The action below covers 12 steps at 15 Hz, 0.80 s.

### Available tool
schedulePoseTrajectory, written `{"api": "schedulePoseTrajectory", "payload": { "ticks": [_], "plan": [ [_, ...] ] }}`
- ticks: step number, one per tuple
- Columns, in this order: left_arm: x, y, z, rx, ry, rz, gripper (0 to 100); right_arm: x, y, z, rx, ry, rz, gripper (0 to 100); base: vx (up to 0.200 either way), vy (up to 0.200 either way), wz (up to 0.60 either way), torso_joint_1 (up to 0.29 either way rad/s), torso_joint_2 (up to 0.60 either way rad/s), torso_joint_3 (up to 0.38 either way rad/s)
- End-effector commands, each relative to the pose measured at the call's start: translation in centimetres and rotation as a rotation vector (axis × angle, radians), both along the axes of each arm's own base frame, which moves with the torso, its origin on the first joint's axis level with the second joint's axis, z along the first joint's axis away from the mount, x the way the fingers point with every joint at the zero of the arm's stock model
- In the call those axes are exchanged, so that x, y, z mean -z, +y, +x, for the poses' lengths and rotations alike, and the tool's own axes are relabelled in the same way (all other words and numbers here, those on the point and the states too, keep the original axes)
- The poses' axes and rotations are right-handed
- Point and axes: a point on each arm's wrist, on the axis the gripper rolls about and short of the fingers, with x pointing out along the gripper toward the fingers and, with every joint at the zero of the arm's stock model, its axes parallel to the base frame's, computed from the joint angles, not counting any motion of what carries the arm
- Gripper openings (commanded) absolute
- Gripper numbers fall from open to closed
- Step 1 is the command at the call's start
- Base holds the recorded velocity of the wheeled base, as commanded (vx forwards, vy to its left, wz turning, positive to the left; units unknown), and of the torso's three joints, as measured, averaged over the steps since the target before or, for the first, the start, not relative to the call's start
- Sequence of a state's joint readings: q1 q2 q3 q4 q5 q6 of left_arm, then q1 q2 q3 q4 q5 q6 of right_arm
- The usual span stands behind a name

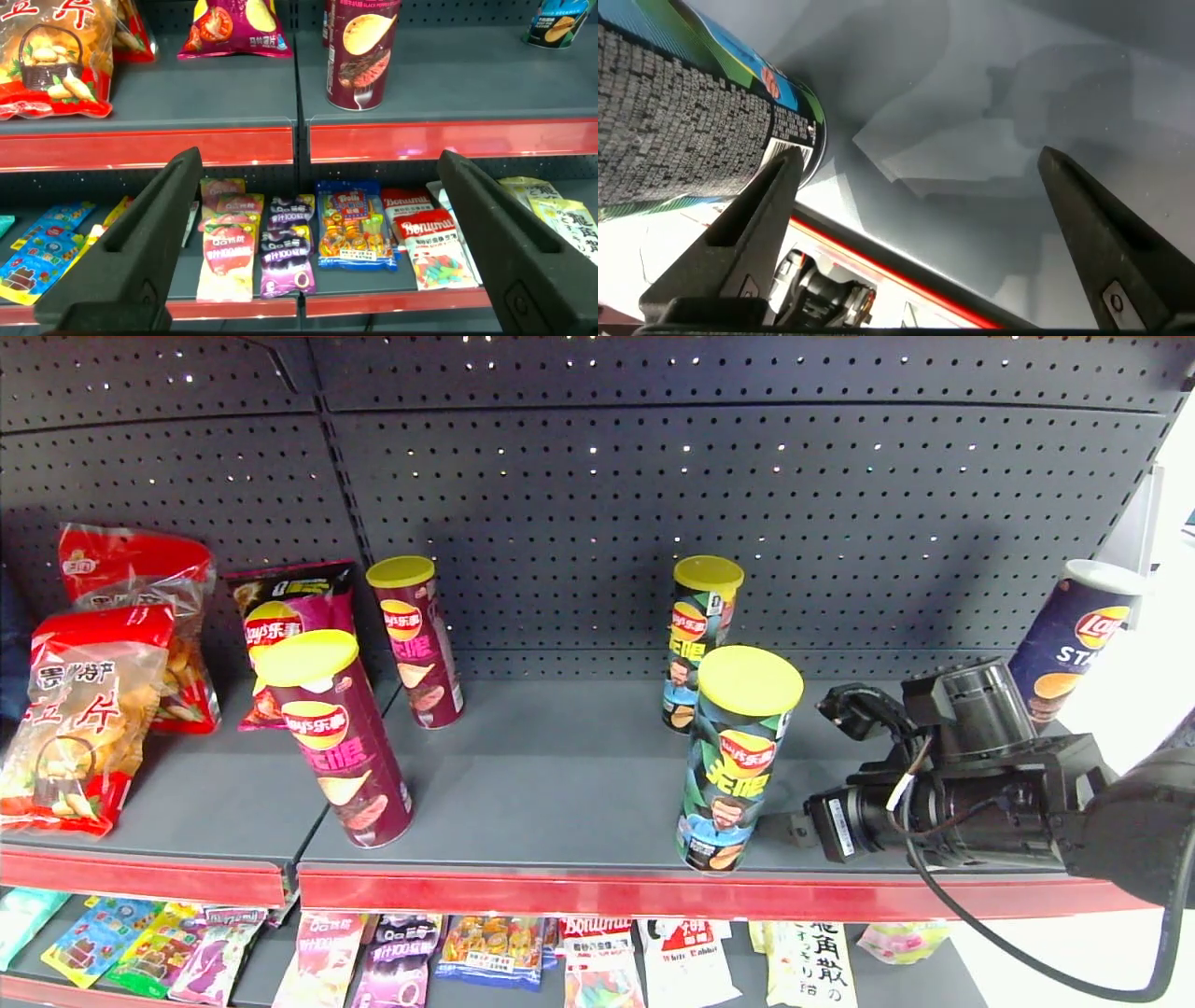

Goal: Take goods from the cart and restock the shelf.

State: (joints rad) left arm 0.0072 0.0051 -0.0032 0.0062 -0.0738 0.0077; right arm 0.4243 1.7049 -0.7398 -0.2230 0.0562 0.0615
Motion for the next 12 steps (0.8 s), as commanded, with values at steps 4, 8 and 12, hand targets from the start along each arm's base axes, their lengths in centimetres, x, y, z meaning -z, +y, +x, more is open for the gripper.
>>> {"api": "schedulePoseTrajectory", "payload": {
  "ticks": [4, 8, 12],
  "plan": [
    [0.0, 0.0, 0.0, -0.001, 0.000, 0.000, 100, -0.1, 0.4, 0.0, -0.014, -0.004, 0.001, 100, 0.000, 0.000, 0.00, 0.000, 0.00, 0.000],
    [0.0, 0.0, 0.0, -0.001, 0.001, 0.000, 100, 0.0, 1.1, 0.3, -0.025, -0.038, 0.012, 100, 0.000, 0.000, 0.00, 0.000, 0.00, 0.000],
    [0.0, 0.0, 0.0, -0.001, 0.001, 0.000, 100, 0.2, 1.1, 0.0, -0.027, -0.033, 0.005, 100, 0.000, 0.000, 0.00, 0.000, 0.00, 0.000]
  ]
}}
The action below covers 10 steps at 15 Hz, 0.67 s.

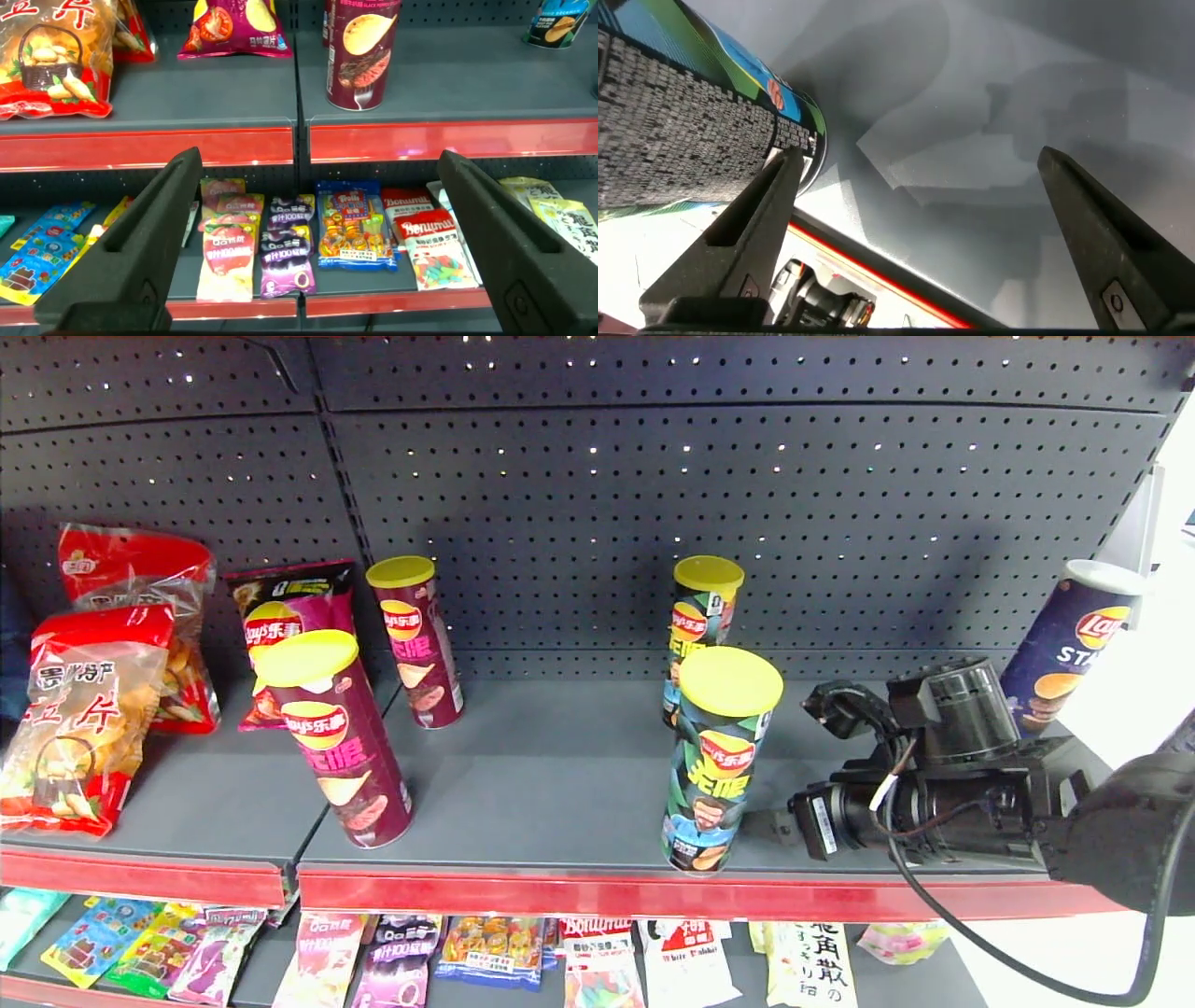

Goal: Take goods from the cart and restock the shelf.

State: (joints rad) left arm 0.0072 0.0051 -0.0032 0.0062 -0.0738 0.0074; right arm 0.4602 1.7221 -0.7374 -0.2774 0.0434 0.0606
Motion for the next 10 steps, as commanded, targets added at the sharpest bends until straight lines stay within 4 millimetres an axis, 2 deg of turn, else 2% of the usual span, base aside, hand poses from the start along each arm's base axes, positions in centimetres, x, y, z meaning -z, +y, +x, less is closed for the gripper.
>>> {"api": "schedulePoseTrajectory", "payload": {
  "ticks": [1, 6, 10],
  "plan": [
    [0.0, 0.0, 0.0, -0.001, 0.000, 0.000, 100, 0.1, -0.1, -0.2, 0.004, 0.003, -0.007, 100, 0.000, 0.000, 0.00, 0.000, 0.00, 0.000],
    [0.0, 0.0, 0.0, -0.001, 0.001, 0.000, 100, -0.2, -0.6, -1.4, -0.009, -0.006, -0.011, 100, 0.000, 0.000, 0.00, 0.000, 0.00, 0.000],
    [0.0, 0.0, 0.0, -0.001, 0.000, 0.000, 100, -0.3, -0.1, -1.6, -0.056, -0.001, 0.010, 100, 0.000, 0.000, 0.00, 0.000, 0.00, 0.000]
  ]
}}
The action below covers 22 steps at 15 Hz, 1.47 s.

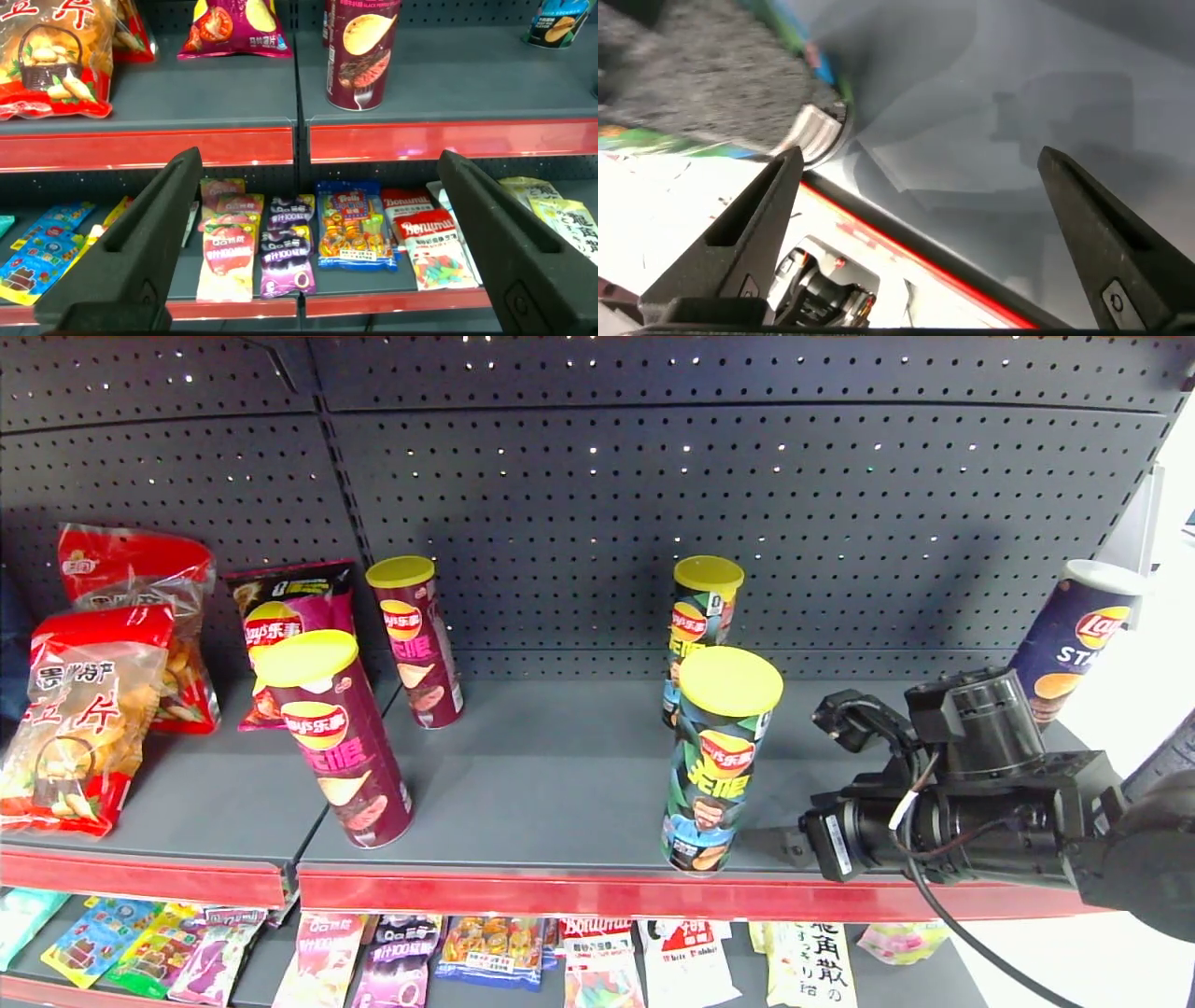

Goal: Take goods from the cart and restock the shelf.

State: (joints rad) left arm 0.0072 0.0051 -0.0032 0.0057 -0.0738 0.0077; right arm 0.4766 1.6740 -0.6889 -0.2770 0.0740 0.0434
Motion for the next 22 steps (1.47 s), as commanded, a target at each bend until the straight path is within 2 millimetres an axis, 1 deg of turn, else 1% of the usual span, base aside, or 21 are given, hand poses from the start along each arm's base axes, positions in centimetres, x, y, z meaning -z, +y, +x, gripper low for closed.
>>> {"api": "schedulePoseTrajectory", "payload": {
  "ticks": [1, 5, 15, 18, 22],
  "plan": [
    [0.0, 0.0, 0.0, -0.001, 0.000, 0.000, 100, -0.1, 0.2, -0.1, -0.008, -0.001, 0.002, 100, 0.000, 0.000, 0.00, 0.000, 0.00, 0.000],
    [0.0, 0.0, 0.0, -0.001, 0.000, 0.000, 100, 0.1, 0.6, 0.1, -0.014, 0.002, 0.000, 100, 0.000, 0.000, 0.00, 0.000, 0.00, 0.000],
    [0.0, 0.0, 0.0, -0.001, 0.000, 0.000, 100, 0.3, 0.4, 0.2, 0.010, -0.001, -0.017, 100, 0.000, 0.000, 0.00, 0.000, 0.00, 0.000],
    [0.0, 0.0, 0.0, -0.001, 0.002, 0.000, 100, 0.3, 0.5, 0.7, 0.042, -0.016, -0.039, 100, 0.000, 0.000, 0.00, 0.000, 0.00, 0.000],
    [0.0, 0.0, 0.0, -0.001, 0.000, 0.000, 100, 0.2, 0.7, 0.9, 0.040, -0.029, -0.031, 100, 0.000, 0.000, 0.00, 0.000, 0.00, 0.000]
  ]
}}
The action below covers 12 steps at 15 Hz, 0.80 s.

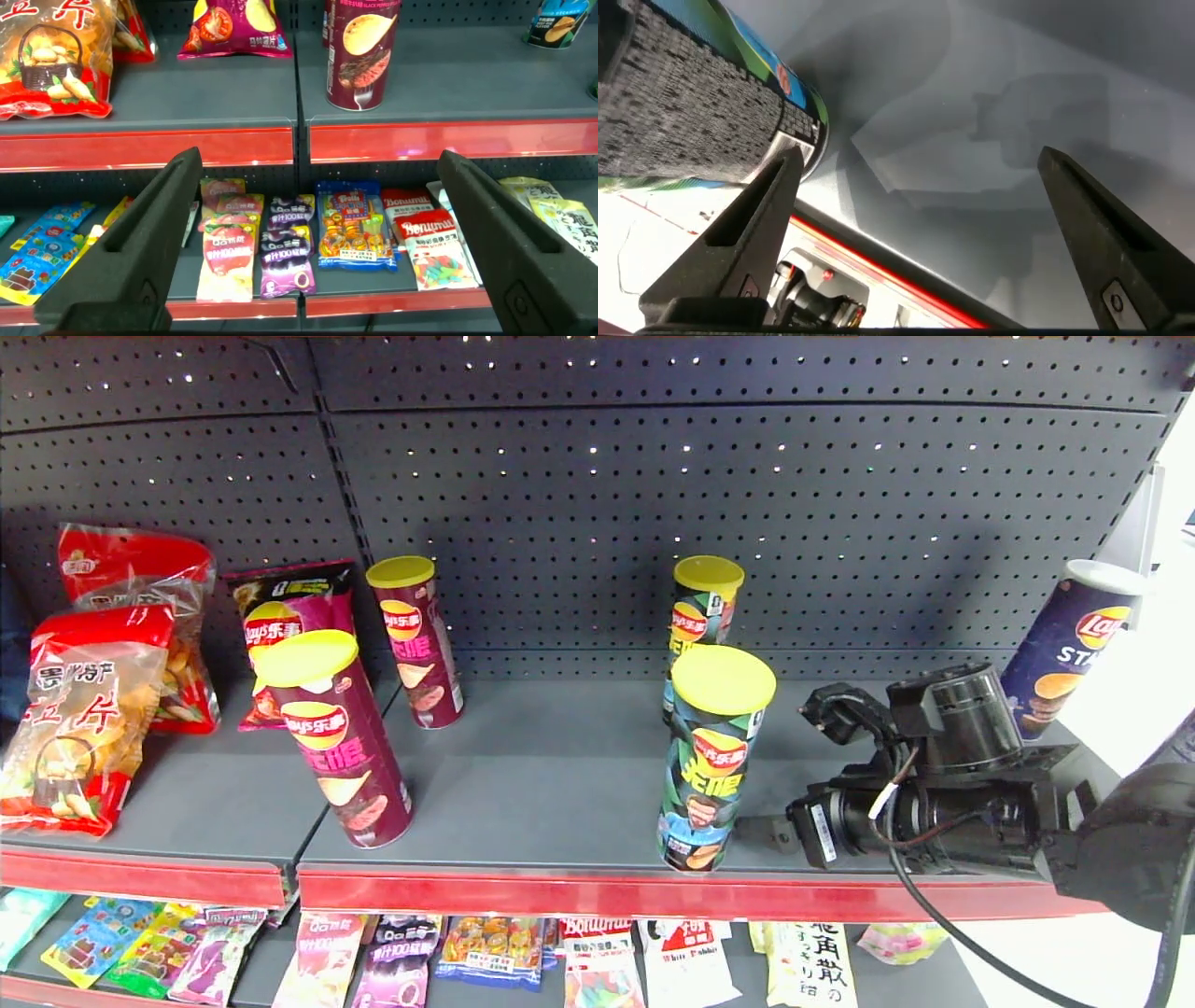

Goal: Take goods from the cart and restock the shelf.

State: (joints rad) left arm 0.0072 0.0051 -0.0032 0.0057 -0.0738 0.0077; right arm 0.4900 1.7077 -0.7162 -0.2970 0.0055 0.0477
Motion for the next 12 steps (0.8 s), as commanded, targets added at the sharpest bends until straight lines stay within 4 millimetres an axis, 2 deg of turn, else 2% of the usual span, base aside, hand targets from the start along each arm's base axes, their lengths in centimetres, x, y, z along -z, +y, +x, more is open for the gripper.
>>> {"api": "schedulePoseTrajectory", "payload": {
  "ticks": [1, 12],
  "plan": [
    [0.01, 0.00, 0.00, -0.001, 0.000, 0.000, 100, -0.03, 0.11, 0.06, -0.003, -0.001, 0.001, 100, 0.000, 0.000, 0.00, 0.000, 0.00, 0.000],
    [0.01, 0.00, 0.00, -0.001, 0.000, 0.000, 100, -0.01, 0.40, 0.41, -0.007, -0.002, 0.002, 100, 0.000, 0.000, 0.00, 0.000, 0.00, 0.000]
  ]
}}
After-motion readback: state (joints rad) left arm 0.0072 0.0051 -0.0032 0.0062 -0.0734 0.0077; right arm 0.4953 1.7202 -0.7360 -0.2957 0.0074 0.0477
